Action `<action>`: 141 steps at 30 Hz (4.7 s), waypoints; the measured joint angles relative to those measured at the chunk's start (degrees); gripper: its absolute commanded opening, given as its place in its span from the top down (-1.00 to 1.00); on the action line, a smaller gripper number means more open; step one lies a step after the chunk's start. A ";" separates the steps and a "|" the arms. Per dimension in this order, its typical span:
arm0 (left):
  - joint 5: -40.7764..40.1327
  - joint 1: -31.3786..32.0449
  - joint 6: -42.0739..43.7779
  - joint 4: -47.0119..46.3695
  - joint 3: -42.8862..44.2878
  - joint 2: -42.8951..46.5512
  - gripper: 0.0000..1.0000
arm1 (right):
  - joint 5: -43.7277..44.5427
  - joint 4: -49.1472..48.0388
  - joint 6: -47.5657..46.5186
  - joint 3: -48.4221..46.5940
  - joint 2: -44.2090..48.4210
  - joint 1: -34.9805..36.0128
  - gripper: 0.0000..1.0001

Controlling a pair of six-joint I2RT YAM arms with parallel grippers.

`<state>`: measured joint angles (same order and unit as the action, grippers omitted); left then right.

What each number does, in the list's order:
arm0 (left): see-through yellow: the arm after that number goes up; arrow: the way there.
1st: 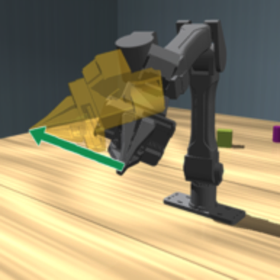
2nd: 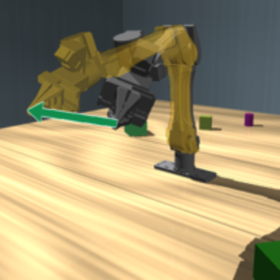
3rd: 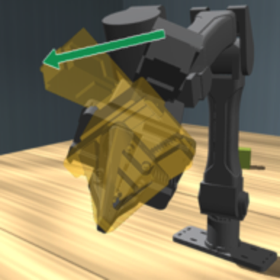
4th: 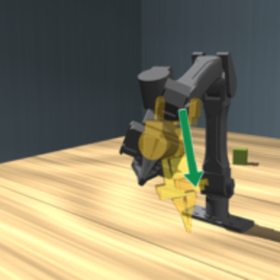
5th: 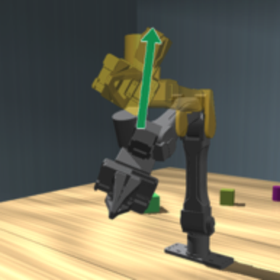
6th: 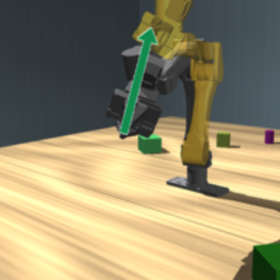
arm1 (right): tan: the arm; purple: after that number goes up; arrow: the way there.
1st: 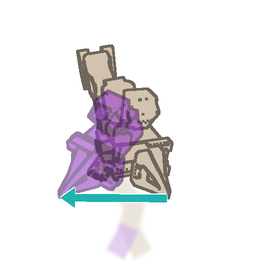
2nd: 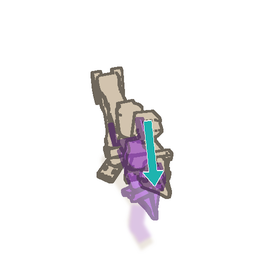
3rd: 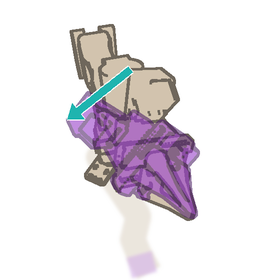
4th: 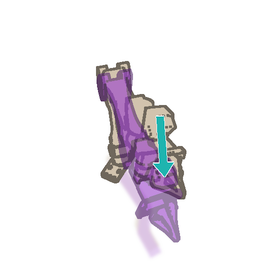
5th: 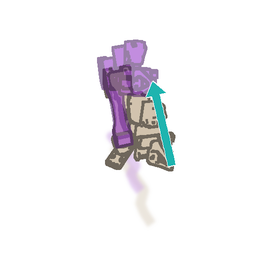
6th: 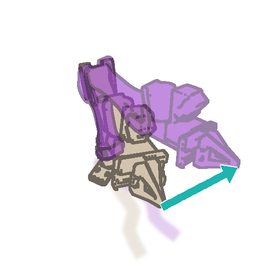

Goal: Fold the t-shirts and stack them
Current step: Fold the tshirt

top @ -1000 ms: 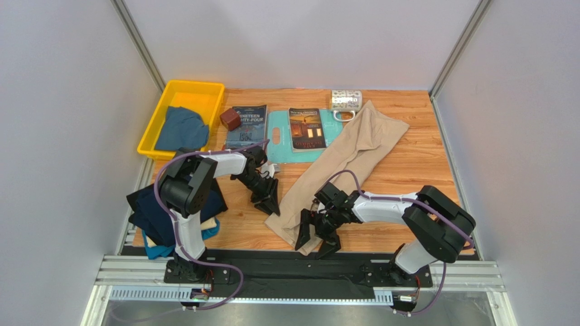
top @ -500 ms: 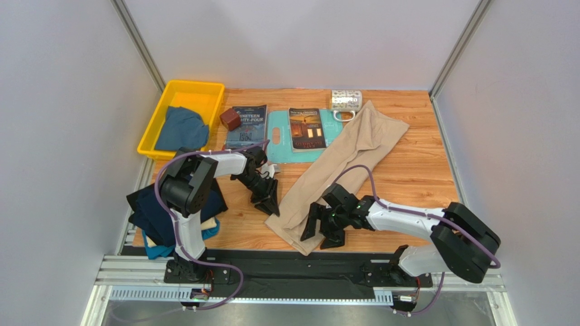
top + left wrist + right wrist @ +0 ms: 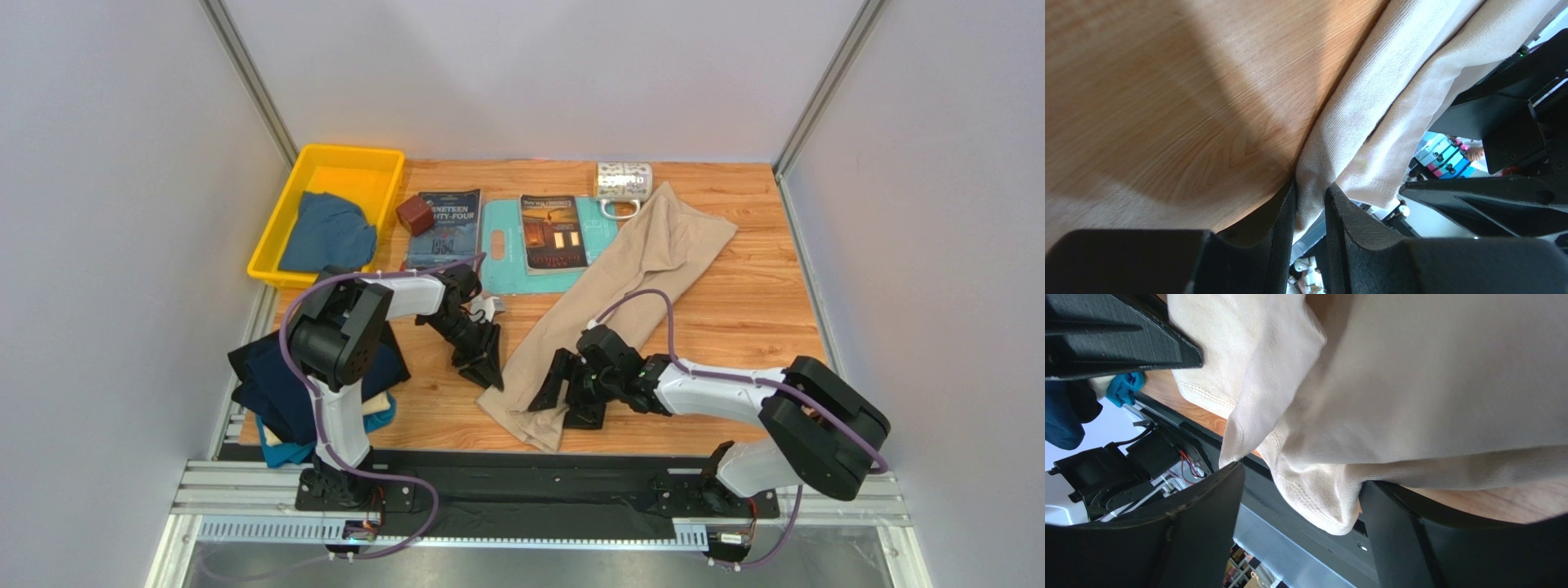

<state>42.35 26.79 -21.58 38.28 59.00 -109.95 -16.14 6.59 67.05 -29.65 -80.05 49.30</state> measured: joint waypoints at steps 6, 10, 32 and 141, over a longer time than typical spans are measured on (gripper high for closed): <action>-0.31 0.02 0.02 0.09 -0.02 -0.02 0.44 | 1.11 -0.11 -0.26 -0.72 -1.29 0.00 -0.22; -0.35 0.00 0.07 0.44 0.13 -0.33 0.46 | 1.27 2.69 -1.01 -2.32 -1.70 0.02 -0.22; 1.05 0.00 0.07 1.60 0.74 -1.81 0.51 | 1.05 12.72 -3.56 -3.02 0.26 -0.31 0.02; 1.18 4.96 -10.08 0.85 70.14 -39.63 0.04 | 25.86 39.78 -26.62 -31.43 -11.15 -27.39 0.49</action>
<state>43.53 31.75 -31.66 39.13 129.14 -149.58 9.72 46.37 40.42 -61.08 -91.20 21.91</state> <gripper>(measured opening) 0.422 0.244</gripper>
